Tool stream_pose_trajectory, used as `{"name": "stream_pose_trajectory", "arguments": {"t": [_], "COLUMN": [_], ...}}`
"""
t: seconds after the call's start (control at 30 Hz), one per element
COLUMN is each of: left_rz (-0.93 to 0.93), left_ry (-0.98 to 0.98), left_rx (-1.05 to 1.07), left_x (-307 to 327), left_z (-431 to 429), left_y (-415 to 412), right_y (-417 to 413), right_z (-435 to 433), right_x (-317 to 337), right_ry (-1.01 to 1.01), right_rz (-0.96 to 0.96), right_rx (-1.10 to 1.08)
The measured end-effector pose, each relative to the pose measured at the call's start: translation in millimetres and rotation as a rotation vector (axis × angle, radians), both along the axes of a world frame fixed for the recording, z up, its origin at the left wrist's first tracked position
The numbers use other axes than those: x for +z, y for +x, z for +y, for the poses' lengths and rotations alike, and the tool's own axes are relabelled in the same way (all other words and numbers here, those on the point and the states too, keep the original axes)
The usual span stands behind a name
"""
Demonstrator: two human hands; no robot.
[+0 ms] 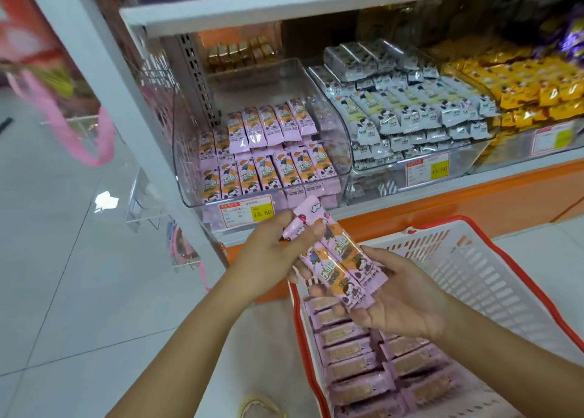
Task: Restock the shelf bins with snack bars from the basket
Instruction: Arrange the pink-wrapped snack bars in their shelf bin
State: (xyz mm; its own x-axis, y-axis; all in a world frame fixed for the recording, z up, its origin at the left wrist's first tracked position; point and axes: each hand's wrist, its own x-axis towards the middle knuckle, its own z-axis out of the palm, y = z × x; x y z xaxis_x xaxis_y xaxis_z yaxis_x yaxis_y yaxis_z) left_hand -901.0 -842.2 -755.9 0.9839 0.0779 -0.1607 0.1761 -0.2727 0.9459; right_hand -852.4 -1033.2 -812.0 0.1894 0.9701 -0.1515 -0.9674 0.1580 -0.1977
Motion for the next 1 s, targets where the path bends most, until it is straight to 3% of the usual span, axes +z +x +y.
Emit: {"name": "stream_pose_trajectory", "arguments": {"t": [0.13,0.23,0.27,0.33,0.43,0.5,0.6,0.73,0.83,0.87,0.93,1.0], "left_rz": [-0.05,-0.083,-0.096,-0.105,-0.081,-0.055,-0.027,-0.036,-0.084,-0.098,-0.154,-0.198], "left_ry": [-0.069,-0.098,-0.11,-0.146,-0.195,-0.234,-0.312,-0.4,-0.451,-0.372,-0.022,0.315], "left_rx": [0.074,0.175,0.22,0.323,0.44,0.481,0.507,0.528,0.489,0.49,0.556,0.603], "left_x": [20,29,31,33,33,33,36,40,44,43,33,23], "left_z": [19,36,43,55,67,72,76,77,78,79,88,98], "left_y": [1,2,2,2,1,0,-2,-5,-7,-8,-9,-9], "right_y": [12,20,21,21,18,17,17,20,25,29,41,58], "right_z": [15,33,38,48,61,73,88,98,100,102,110,128], "right_x": [19,46,58,79,96,97,86,77,84,88,94,97], "right_ry": [-0.12,-0.364,-0.477,-0.686,-0.776,-0.801,-0.793,-0.78,-0.808,-0.806,-0.812,-0.88], "right_rz": [-0.19,-0.512,-0.686,-1.214,-1.923,-2.212,-2.486,-2.561,-2.238,-2.077,-1.8,-1.746], "right_rx": [0.09,0.044,-0.003,-0.092,-0.167,-0.159,-0.369,-0.489,-0.433,-0.42,-0.405,-0.424]}}
